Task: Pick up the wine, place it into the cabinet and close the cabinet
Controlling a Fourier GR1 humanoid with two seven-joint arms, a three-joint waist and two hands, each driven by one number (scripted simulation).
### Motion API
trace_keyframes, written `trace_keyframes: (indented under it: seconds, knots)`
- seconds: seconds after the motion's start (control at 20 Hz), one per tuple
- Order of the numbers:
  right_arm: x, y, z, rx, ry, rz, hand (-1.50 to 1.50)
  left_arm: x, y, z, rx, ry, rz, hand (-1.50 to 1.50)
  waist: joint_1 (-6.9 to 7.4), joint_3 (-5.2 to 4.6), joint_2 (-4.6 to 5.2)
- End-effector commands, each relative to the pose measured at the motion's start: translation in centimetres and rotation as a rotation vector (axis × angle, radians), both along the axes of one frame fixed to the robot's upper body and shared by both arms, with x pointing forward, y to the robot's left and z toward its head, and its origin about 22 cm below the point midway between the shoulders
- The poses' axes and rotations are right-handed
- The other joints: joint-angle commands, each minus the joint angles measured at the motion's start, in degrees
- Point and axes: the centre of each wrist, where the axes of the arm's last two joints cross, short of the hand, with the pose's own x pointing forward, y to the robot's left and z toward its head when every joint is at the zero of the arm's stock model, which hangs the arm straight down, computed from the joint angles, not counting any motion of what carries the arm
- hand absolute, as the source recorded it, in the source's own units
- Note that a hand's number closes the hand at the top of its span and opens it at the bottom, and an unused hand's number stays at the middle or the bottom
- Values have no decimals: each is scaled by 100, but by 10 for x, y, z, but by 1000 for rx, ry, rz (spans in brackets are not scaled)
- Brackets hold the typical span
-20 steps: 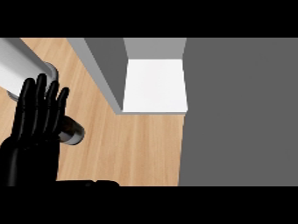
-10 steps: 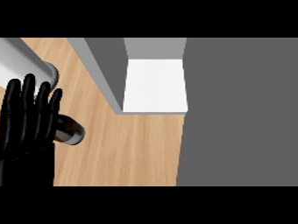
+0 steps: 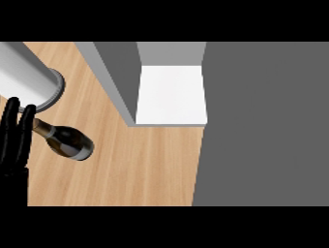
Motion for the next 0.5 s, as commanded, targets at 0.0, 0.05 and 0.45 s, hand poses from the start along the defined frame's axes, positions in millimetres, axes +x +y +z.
trace_keyframes:
  seconds: [0.0,0.05,0.45]
  knots:
    - [-7,4,9,5,-27,19,-150,3,16,6,17,14,58,-150,4,0,4]
    - [-17,-5,3,8,-18,7,-150,-12,10,-2,26,5,67,-150,0,2,-2]
    - [-32,-8,16,3,-27,10,-150,-4,54,-1,-2,26,117,-150,-12,-1,-3]
